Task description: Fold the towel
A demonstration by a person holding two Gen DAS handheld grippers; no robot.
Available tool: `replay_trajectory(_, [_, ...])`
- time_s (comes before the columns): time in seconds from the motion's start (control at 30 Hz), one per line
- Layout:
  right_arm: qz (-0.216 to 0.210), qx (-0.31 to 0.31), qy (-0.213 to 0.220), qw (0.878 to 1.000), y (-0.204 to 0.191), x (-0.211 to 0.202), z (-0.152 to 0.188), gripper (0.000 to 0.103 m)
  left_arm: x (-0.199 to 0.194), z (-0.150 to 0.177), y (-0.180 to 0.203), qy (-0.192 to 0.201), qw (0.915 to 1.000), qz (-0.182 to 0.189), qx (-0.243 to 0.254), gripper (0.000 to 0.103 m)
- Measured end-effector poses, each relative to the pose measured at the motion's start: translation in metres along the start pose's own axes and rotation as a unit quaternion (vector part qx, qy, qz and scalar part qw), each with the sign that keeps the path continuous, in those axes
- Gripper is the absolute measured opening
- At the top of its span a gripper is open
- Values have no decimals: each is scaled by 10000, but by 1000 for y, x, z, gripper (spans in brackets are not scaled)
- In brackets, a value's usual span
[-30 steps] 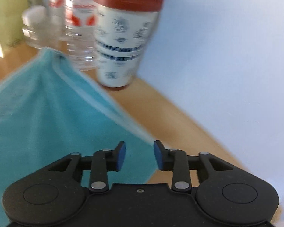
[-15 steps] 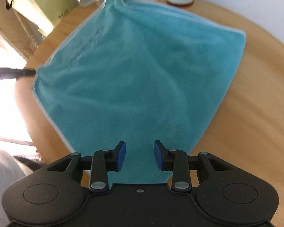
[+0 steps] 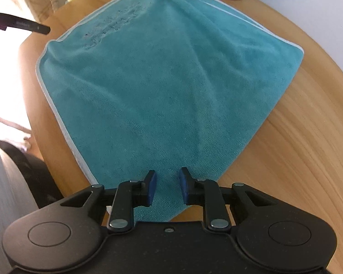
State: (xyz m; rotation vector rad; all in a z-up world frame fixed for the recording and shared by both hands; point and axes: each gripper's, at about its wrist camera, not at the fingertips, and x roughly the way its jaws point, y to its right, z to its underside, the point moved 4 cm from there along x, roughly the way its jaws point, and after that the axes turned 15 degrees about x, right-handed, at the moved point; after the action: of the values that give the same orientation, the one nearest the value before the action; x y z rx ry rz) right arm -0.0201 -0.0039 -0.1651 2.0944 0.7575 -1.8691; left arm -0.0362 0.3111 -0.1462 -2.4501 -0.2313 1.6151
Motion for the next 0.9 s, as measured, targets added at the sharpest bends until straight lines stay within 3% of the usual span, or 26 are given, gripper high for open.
replay_trajectory(0.2, [-69, 0, -214, 9997, 27, -11, 19, 26, -7, -1, 50, 20, 9992, 311, 232, 15])
replay_trajectory(0.3, [-169, -23, -315, 9994, 31, -18, 15, 35, -12, -14, 69, 143, 9985, 409, 338, 17])
replay_trajectory(0.47, [-81, -121, 434, 9990, 51, -48, -24, 45, -9, -41, 77, 403, 9971, 461, 449, 29])
replay_trajectory(0.7, [651, 2, 1476, 9869, 82, -56, -103, 45, 27, -107, 60, 656, 9933, 633, 711, 36])
replay_trajectory(0.9, [1015, -231, 1525, 9828, 95, -30, -141, 45, 56, -156, 40, 749, 9881, 944, 952, 38])
